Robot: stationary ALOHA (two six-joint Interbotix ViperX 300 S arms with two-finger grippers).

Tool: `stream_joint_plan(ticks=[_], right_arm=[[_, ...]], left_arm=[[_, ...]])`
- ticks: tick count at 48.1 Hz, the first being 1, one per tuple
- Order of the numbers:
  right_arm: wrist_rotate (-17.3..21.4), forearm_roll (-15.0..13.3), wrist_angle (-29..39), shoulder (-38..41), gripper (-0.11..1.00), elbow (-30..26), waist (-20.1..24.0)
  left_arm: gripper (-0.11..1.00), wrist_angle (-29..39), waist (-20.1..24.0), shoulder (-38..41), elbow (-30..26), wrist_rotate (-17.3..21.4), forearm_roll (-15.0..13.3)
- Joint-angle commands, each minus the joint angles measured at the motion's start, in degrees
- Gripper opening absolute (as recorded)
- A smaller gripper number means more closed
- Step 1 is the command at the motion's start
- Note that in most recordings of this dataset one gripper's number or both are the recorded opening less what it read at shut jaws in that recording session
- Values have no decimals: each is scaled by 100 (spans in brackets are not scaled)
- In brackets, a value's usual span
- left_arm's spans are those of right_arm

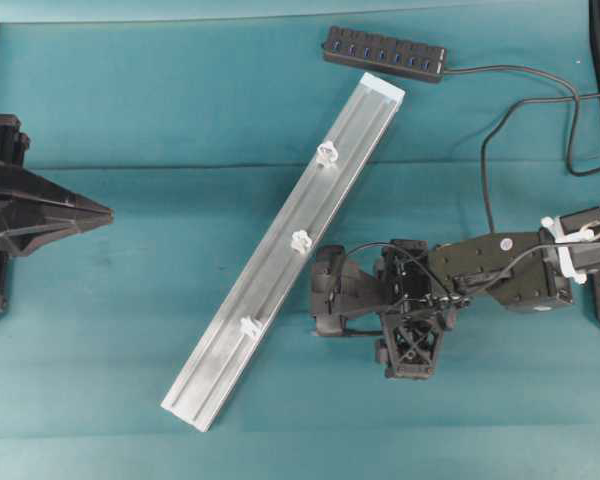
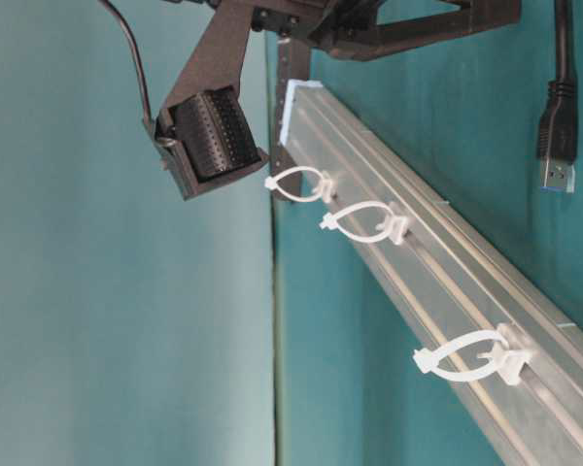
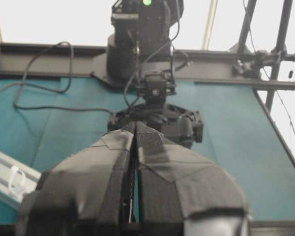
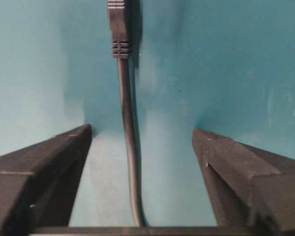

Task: Pass the USB cable through three rings with both arms.
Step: 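Move the right gripper down to the black USB cable near its plug and grasp it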

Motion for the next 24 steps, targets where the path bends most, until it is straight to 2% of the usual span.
stream_joint_plan(ticks=[1, 6, 9, 24], right_arm=[[18, 88, -35, 193, 74, -18, 114], [9, 97, -35, 220, 59, 0, 149], [-9, 97, -44, 229, 53, 9, 158], [-53, 97, -18, 255, 53, -18, 299]], left_arm=[[-1, -18, -9, 18, -123, 0, 18], [-1, -18, -9, 9, -123, 0, 18], [-1, -18, -9, 9, -123, 0, 18], [-1, -18, 18, 9, -105, 0, 18]])
